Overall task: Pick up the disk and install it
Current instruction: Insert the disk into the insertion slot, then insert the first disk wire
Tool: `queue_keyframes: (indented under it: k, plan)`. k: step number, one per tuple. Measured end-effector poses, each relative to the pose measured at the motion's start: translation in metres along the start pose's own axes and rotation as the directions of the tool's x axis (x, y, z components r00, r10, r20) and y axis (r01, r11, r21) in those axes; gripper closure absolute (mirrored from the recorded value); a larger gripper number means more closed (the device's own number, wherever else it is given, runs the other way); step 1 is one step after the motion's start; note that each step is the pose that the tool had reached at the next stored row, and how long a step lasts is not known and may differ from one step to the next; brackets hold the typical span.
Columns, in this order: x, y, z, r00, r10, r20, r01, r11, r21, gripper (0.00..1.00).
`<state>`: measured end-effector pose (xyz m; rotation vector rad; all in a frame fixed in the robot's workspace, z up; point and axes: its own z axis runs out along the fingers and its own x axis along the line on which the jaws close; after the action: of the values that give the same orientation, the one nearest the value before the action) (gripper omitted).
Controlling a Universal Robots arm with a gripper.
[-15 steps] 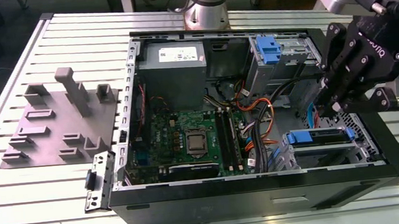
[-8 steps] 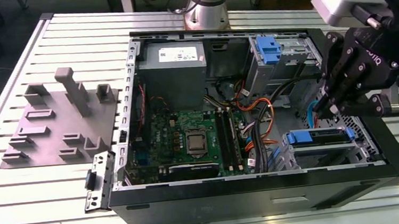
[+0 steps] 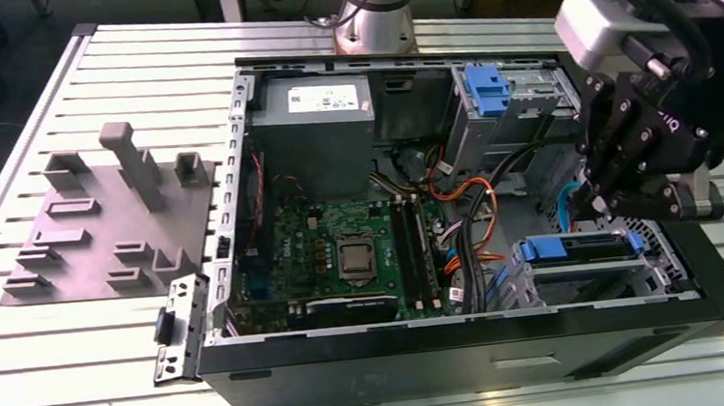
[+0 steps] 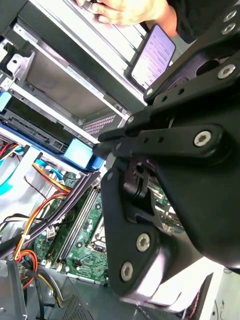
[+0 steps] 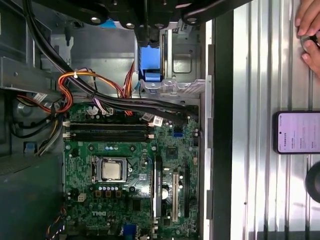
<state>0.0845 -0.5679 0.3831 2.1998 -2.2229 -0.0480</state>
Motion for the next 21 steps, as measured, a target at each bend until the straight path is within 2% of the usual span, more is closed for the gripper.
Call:
queue_keyframes:
  k: [1,2,8,21]
  plan:
    - [0.0,0.0,0.0018,1.0,-0.002,0.0,0.002,1.0,0.0003,0.84]
    - [0.0,-0.0001,0.0037,1.0,-0.003,0.0,0.003,1.0,0.0005,0.89]
    - [0.0002,-0.0004,0.0142,1.0,-0.007,0.0,0.007,1.0,0.0008,0.89]
    - [0.0002,-0.0004,0.0154,0.9999,-0.012,0.0002,0.012,0.9999,0.0007,0.89]
